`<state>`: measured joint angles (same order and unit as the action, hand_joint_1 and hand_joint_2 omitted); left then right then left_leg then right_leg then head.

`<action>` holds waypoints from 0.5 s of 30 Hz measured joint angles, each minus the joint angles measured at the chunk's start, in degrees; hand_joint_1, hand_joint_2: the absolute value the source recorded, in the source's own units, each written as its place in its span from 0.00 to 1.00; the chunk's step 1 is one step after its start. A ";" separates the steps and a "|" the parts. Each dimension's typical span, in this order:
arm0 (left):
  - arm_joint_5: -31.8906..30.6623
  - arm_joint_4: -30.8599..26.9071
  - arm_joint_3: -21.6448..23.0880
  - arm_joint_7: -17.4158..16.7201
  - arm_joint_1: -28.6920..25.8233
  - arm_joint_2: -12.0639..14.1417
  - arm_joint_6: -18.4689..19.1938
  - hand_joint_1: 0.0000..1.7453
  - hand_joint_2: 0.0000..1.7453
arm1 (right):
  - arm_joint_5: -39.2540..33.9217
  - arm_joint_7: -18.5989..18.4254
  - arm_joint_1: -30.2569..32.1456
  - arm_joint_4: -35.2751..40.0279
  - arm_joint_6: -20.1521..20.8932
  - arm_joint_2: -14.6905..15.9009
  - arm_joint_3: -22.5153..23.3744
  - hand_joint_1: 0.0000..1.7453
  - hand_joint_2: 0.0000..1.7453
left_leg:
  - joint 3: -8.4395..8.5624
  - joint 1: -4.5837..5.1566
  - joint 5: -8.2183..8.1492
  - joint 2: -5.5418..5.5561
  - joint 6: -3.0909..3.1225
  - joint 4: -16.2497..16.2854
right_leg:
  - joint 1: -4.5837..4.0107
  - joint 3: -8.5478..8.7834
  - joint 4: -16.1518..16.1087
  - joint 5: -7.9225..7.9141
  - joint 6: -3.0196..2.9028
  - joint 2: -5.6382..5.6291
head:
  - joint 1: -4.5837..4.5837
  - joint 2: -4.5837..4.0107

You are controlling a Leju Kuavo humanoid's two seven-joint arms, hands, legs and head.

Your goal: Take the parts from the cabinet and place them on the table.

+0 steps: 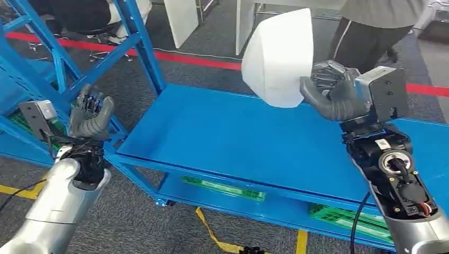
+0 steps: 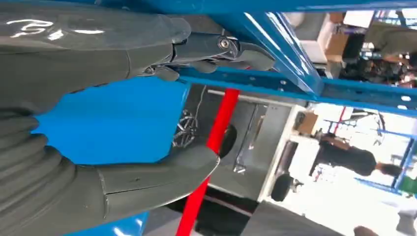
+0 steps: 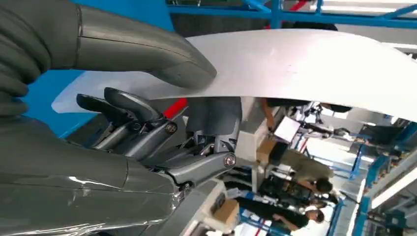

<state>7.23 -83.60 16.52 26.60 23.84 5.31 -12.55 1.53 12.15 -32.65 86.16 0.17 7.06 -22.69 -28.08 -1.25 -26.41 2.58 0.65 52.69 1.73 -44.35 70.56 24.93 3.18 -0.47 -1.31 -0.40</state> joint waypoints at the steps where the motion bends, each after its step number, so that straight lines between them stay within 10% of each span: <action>1: 0.00 0.00 0.00 0.00 0.03 0.00 0.00 0.00 1.00 | 0.00 0.00 -0.01 0.06 0.00 0.00 0.00 1.00 1.00 | 0.12 -0.41 -0.36 0.59 -0.55 0.35 | 0.33 2.54 -4.87 -2.55 0.38 -0.09 | -0.09 0.00; 2: 0.00 0.00 0.00 0.00 0.07 0.00 0.00 0.00 1.00 | 0.00 0.00 -0.01 0.13 0.00 0.02 0.02 1.00 1.00 | 0.28 -0.78 -0.92 1.15 -1.18 0.88 | 0.79 5.49 -10.47 -5.06 0.85 -0.64 | -0.28 -0.02; 4: 0.00 0.00 0.00 0.00 0.37 0.02 0.00 0.00 1.00 | 0.00 0.02 0.11 0.20 0.13 0.13 -0.09 1.00 1.00 | -0.93 -0.74 -1.67 2.21 -2.33 2.07 | 1.51 8.23 -13.87 -2.97 1.59 -5.25 | -1.09 0.00; 8: 0.13 -0.07 0.02 0.02 -0.14 0.11 -0.02 0.00 1.00 | 0.00 -0.07 0.38 0.59 0.33 0.17 0.00 1.00 1.00 | -1.96 -1.52 -1.28 4.05 -3.99 1.75 | 1.00 7.79 -13.14 -2.14 -0.87 -2.72 | -0.31 0.00; 10: 0.13 -0.11 0.02 0.02 0.35 0.15 0.02 0.00 1.00 | 0.00 0.02 0.27 0.94 0.39 0.17 0.00 1.00 1.00 | -4.11 -1.07 -2.67 -1.48 -4.17 6.24 | 0.79 8.35 -13.36 -1.76 -1.75 -1.42 | 1.29 0.00; 13: 0.13 -0.11 0.02 0.02 0.40 0.17 0.20 0.00 1.00 | 0.00 -0.09 0.35 0.96 0.44 0.17 -0.02 1.00 1.00 | -13.19 -0.64 -7.16 -2.26 -3.97 20.40 | -0.03 8.55 -13.36 -1.32 -2.48 0.83 | 2.36 0.00; 15: 0.13 -0.11 0.02 0.02 0.26 0.20 0.20 0.00 1.00 | 0.00 -0.15 0.36 0.96 0.46 0.17 -0.02 1.00 1.00 | -14.54 -0.18 -4.82 -2.27 -3.17 20.18 | -0.67 8.85 -13.36 -1.10 -2.87 2.22 | 2.97 0.00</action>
<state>7.37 -83.71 16.55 26.62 24.10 5.51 -12.35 1.53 12.00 -32.28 87.12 0.63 7.23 -22.71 -42.61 -1.43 -31.24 0.31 -2.52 72.88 1.06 -35.50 57.20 23.83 0.31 1.75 1.66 -0.39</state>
